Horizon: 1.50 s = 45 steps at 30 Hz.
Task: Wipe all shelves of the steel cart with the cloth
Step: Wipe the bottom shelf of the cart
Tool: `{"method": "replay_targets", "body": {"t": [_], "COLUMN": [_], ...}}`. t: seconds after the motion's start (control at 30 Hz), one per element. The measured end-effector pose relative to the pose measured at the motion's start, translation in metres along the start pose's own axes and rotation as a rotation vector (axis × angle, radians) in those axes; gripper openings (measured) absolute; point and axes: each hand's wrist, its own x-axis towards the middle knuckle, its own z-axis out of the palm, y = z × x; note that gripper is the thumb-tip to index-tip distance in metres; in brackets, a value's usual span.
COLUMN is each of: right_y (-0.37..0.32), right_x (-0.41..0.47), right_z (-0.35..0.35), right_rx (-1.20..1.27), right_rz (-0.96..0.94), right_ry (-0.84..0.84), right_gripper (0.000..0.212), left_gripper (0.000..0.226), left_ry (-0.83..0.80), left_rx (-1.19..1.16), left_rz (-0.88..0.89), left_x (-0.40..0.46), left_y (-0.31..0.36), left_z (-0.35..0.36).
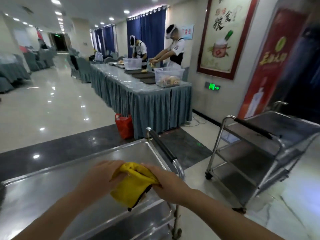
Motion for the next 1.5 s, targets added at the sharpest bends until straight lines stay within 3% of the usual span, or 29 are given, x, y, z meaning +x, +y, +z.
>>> {"method": "replay_targets", "body": {"t": [0.07,0.13,0.17,0.23,0.3,0.37,0.43,0.57,0.63,0.7,0.83,0.9,1.03,1.17,1.3,1.5], "right_y": [-0.003,-0.004,-0.003,0.0,0.007,0.011,0.016,0.031,0.04,0.053,0.099,0.128,0.186,0.241,0.29,0.379], "right_x": [-0.009,-0.021,-0.028,-0.044,-0.065,-0.09,-0.118,-0.172,-0.198,-0.222,-0.267,-0.289,-0.33,-0.356,-0.366,-0.362], "right_z": [-0.016,-0.029,-0.034,-0.042,-0.046,-0.051,-0.057,-0.074,-0.085,-0.097,-0.125,-0.143,-0.181,-0.21,-0.232,-0.268], "right_rx": [0.01,0.023,0.03,0.024,0.012,0.034,0.05,0.075,0.088,0.104,0.08,0.063,0.049,0.001,0.047,0.072], "right_rz": [0.072,0.161,0.208,0.32,0.433,0.531,0.615,0.728,0.759,0.779,0.812,0.819,0.832,0.845,0.871,0.928], "right_ry": [0.005,0.022,0.038,0.085,0.156,0.222,0.278,0.351,0.383,0.398,0.406,0.421,0.464,0.449,0.455,0.443], "right_gripper": [0.058,0.056,0.055,0.053,0.049,0.045,0.04,0.034,0.036,0.038,0.036,0.036,0.038,0.038,0.037,0.036], "left_gripper": [0.065,0.097,0.103,0.07,0.047,0.047,0.058,0.046,0.051,0.064,0.058,0.073,0.091,0.08,0.084,0.06], "left_ry": [-0.046,-0.072,-0.075,-0.14,-0.022,-0.062,-0.211,-0.167,-0.197,-0.24,-0.21,-0.12,-0.186,-0.202,-0.259,-0.288], "left_rx": [-0.084,-0.247,-0.299,-0.215,-0.287,-0.434,-0.455,-0.402,-0.425,-0.435,-0.417,-0.262,-0.205,-0.226,-0.164,-0.178], "left_rz": [0.002,0.008,0.012,0.084,0.008,0.182,0.339,0.582,0.641,0.656,0.657,0.695,0.637,0.599,0.615,0.602], "left_x": [0.011,0.023,0.029,0.03,0.042,0.051,0.059,0.074,0.079,0.087,0.106,0.118,0.146,0.168,0.196,0.279], "left_y": [0.005,0.02,0.04,0.044,0.064,0.095,0.102,0.159,0.19,0.218,0.287,0.325,0.392,0.439,0.467,0.502], "left_z": [0.001,0.003,0.007,0.028,0.044,0.059,0.068,0.093,0.098,0.109,0.143,0.159,0.191,0.217,0.238,0.293]}}
